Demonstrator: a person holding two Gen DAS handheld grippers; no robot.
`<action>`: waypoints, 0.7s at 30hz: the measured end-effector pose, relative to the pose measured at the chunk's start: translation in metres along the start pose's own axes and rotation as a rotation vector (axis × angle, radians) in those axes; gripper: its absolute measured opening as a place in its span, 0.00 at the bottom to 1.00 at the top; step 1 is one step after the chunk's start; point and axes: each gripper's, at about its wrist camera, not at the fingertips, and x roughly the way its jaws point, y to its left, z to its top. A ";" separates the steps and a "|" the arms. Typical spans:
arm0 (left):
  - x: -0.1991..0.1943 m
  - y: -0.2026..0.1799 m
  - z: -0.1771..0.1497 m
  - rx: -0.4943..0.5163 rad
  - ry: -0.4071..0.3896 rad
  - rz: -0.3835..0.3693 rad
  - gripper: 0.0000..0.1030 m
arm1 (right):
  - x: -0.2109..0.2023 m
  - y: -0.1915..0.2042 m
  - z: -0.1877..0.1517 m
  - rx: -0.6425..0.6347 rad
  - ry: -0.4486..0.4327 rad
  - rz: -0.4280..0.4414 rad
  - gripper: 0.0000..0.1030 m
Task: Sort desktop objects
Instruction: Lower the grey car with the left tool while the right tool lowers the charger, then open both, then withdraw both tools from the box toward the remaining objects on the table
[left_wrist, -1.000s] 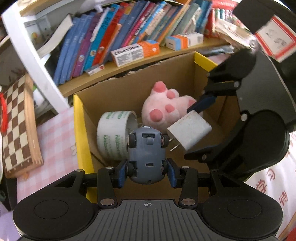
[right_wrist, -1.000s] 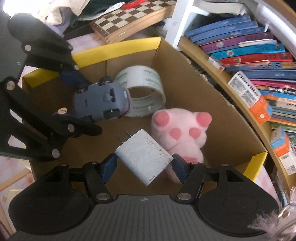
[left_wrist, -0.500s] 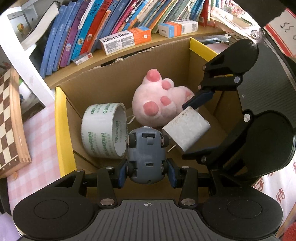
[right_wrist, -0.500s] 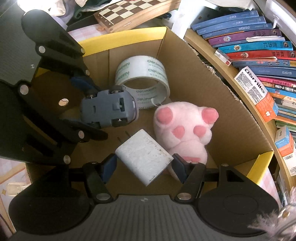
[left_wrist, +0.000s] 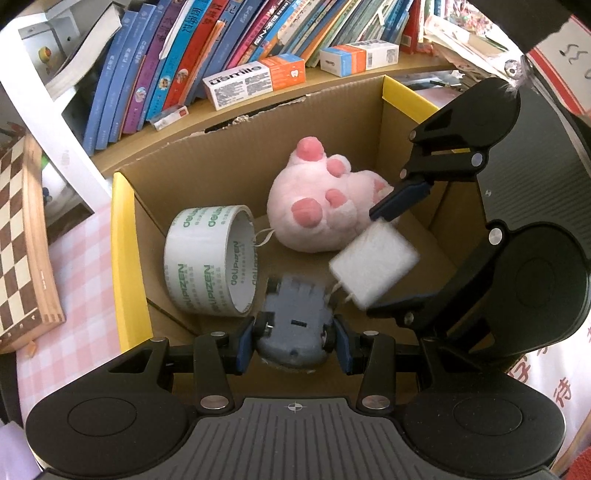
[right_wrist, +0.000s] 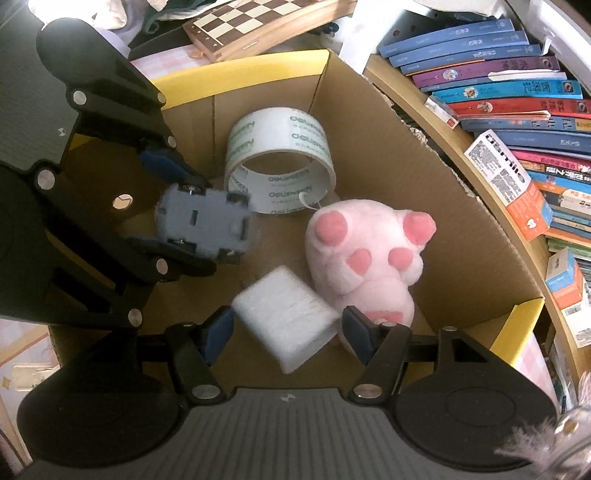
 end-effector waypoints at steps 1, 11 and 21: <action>0.000 0.000 0.000 -0.001 -0.001 0.003 0.42 | 0.000 0.000 0.000 0.001 -0.003 -0.004 0.63; -0.023 -0.002 -0.003 -0.016 -0.067 0.055 0.64 | -0.015 -0.002 -0.007 0.035 -0.051 -0.062 0.72; -0.061 -0.008 -0.019 -0.033 -0.175 0.083 0.82 | -0.056 -0.003 -0.019 0.147 -0.165 -0.126 0.82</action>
